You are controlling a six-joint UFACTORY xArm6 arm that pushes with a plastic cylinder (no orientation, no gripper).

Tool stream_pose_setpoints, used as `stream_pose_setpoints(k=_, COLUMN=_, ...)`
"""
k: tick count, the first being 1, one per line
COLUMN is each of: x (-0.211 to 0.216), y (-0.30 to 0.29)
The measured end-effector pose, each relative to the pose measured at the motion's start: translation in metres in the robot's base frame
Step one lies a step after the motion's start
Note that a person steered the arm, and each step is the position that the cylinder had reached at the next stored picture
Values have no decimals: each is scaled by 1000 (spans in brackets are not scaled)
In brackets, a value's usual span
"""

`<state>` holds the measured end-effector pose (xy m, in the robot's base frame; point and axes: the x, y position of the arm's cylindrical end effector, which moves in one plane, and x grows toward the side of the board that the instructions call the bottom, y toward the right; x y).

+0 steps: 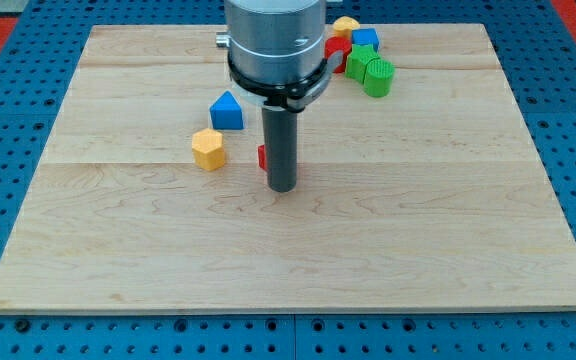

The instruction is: Push red star closer to the green circle

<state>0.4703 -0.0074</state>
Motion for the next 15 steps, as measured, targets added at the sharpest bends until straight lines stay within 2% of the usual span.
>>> stream_pose_setpoints(k=1, x=-22, y=-10)
stream_pose_setpoints(k=3, x=0, y=-44)
stream_pose_setpoints(k=5, x=-19, y=-44)
stream_pose_setpoints(k=8, x=-69, y=-6)
stream_pose_setpoints(k=10, x=-59, y=40)
stream_pose_setpoints(k=11, x=-60, y=85)
stream_pose_setpoints(k=12, x=-76, y=111)
stream_pose_setpoints(k=13, x=-101, y=108)
stream_pose_setpoints(k=14, x=-62, y=113)
stream_pose_setpoints(k=15, x=-54, y=87)
